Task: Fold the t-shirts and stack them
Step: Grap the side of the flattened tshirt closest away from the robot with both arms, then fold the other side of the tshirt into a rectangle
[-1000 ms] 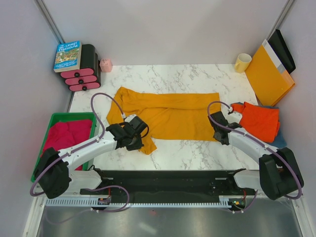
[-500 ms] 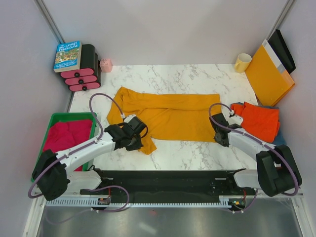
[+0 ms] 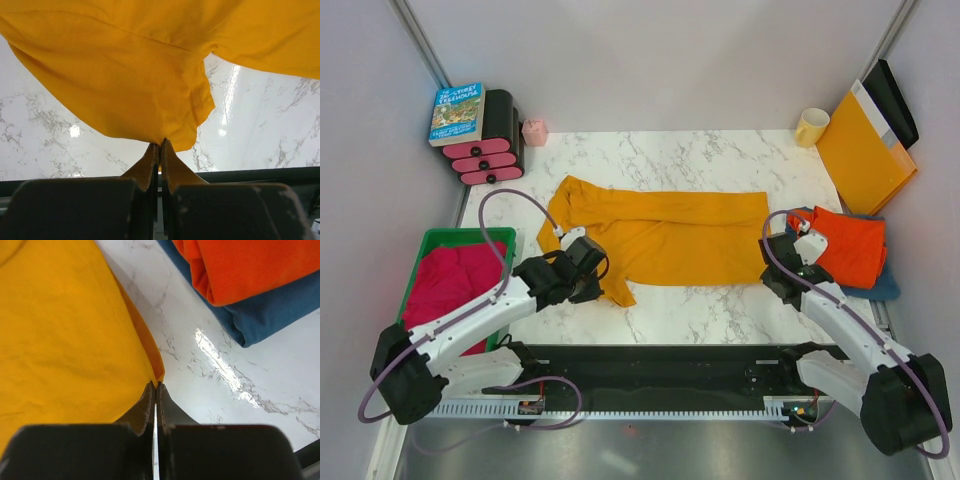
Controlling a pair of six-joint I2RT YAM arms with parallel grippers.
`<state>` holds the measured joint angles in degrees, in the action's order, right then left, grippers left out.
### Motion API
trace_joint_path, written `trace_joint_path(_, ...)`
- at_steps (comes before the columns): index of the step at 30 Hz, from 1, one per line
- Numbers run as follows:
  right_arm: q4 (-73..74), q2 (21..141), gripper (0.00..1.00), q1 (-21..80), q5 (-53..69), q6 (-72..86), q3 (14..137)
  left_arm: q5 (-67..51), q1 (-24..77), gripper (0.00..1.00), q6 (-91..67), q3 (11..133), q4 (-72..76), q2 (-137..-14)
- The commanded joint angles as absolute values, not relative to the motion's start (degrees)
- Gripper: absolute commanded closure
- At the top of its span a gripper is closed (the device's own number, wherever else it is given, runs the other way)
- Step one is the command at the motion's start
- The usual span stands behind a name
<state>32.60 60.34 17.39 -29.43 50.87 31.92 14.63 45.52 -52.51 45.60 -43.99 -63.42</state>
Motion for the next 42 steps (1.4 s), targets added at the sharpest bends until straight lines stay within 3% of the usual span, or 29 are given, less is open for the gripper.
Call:
trace_joint_path(1,35.94,56.16,1.00,17.49,-30.50,47.38,35.15,18.20,45.88,0.98,-50.98,48.51,-45.79,-59.68)
trace_joint_path(17,37.88,54.67,1.00,16.79,-31.90,44.65,40.61,26.10,44.39,0.98,-52.30,52.64,-53.35,-53.44)
trace_joint_path(28,39.46,52.56,1.00,14.15,-32.43,43.15,39.20,23.73,33.84,0.98,-47.90,52.65,-53.70,-51.77)
trace_joint_path(42,39.20,51.94,1.00,14.06,-31.82,45.17,39.72,22.59,30.07,0.98,-45.00,54.48,-51.33,-54.93)
